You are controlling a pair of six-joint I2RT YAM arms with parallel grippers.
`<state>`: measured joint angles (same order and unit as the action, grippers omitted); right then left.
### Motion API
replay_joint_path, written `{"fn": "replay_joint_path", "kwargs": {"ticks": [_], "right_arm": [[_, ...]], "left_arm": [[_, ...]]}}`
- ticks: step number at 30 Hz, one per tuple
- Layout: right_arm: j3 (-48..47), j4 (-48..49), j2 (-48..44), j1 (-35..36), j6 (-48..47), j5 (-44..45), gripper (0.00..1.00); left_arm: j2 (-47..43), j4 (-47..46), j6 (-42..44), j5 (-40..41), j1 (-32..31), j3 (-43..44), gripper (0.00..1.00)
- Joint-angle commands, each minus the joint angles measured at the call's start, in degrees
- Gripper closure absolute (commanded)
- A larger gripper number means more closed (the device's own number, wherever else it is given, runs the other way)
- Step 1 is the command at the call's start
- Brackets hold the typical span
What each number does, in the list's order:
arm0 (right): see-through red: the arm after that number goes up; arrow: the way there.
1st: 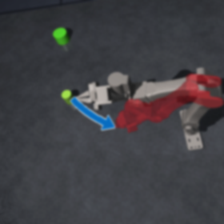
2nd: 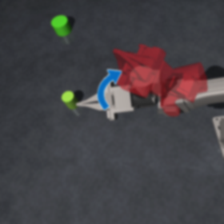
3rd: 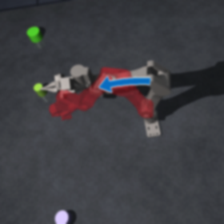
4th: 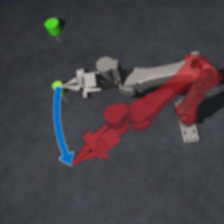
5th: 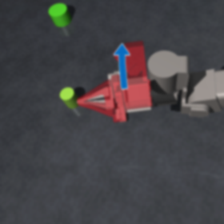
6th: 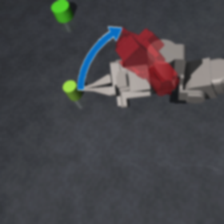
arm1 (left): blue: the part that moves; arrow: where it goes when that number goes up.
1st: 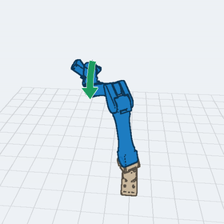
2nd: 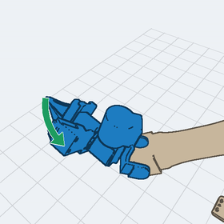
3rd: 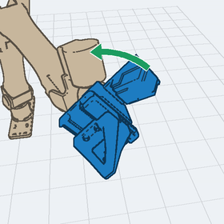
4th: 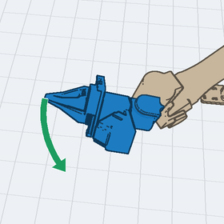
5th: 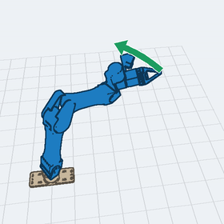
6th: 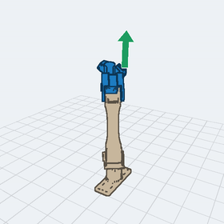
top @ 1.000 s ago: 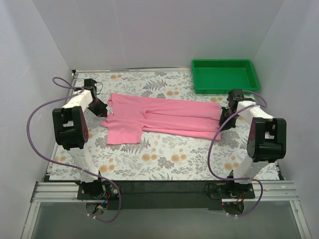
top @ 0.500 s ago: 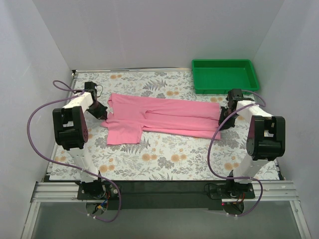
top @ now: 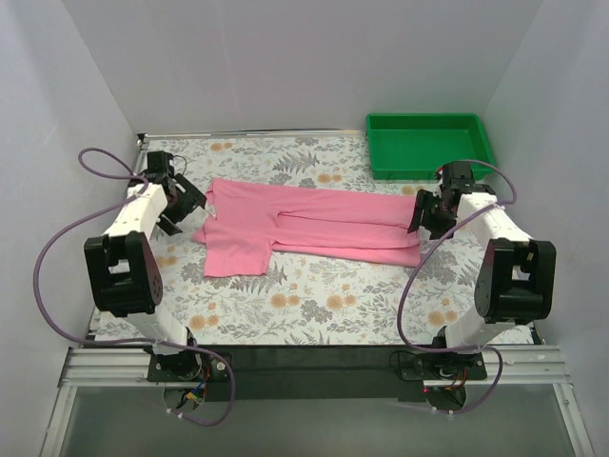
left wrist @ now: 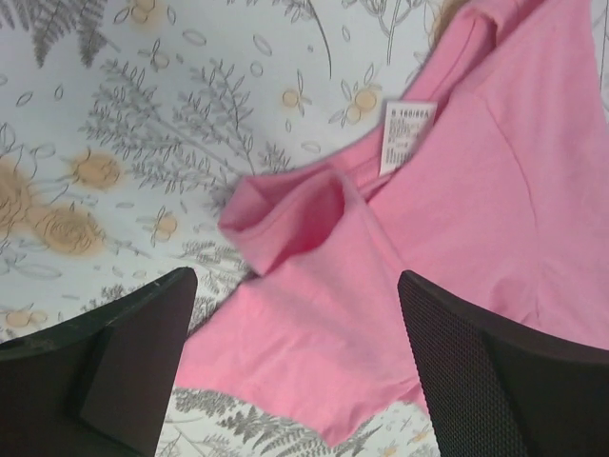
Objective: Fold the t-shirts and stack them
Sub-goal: Fold the tshirt
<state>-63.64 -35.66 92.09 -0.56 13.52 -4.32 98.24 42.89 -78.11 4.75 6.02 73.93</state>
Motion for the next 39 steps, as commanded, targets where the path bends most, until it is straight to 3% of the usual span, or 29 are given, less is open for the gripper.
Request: {"fn": "replay_joint_path", "kwargs": {"ticks": [1,8,12,14,26,29,33,34,37,39], "right_arm": [[1.40,0.94,-4.99,2.12,-0.69,-2.18,0.40],[5.27,1.56,-8.95,4.77,-0.95,-4.12,0.40],[6.33,1.82,-10.00,6.36,-0.60,-4.47,0.40],[6.68,1.91,-10.35,6.88,-0.34,-4.91,0.40],[8.44,3.23,-10.80,11.80,-0.51,-6.58,0.41],[8.18,3.75,-9.92,14.09,-0.42,-6.58,0.41],[8.00,4.28,-9.13,16.11,-0.07,-6.41,0.41],[8.00,4.37,-9.13,16.38,0.02,-6.41,0.41],[7.83,4.46,-8.86,16.73,-0.07,-6.23,0.41],[7.56,4.46,-8.86,16.64,-0.16,-6.14,0.42]], "left_arm": [[-7.61,1.75,2.61,-1.40,-1.62,-6.31,0.19],[-12.72,2.19,0.86,-3.96,-7.51,-16.96,0.19],[-11.84,2.72,-0.73,-1.51,-9.01,-19.17,0.23],[-10.88,3.59,-1.17,-0.10,-9.71,-19.53,0.30],[-9.38,3.78,-3.37,6.32,-11.38,-22.60,0.32],[-8.50,2.47,-3.02,6.50,-11.38,-23.30,0.40],[-7.71,0.88,-2.23,6.15,-11.38,-23.75,0.62],[-7.53,0.79,-2.14,6.06,-11.56,-23.66,0.75],[-8.23,0.79,-1.70,5.44,-12.00,-22.96,0.97],[-8.93,1.75,-1.70,5.27,-12.17,-21.12,1.00]]}}
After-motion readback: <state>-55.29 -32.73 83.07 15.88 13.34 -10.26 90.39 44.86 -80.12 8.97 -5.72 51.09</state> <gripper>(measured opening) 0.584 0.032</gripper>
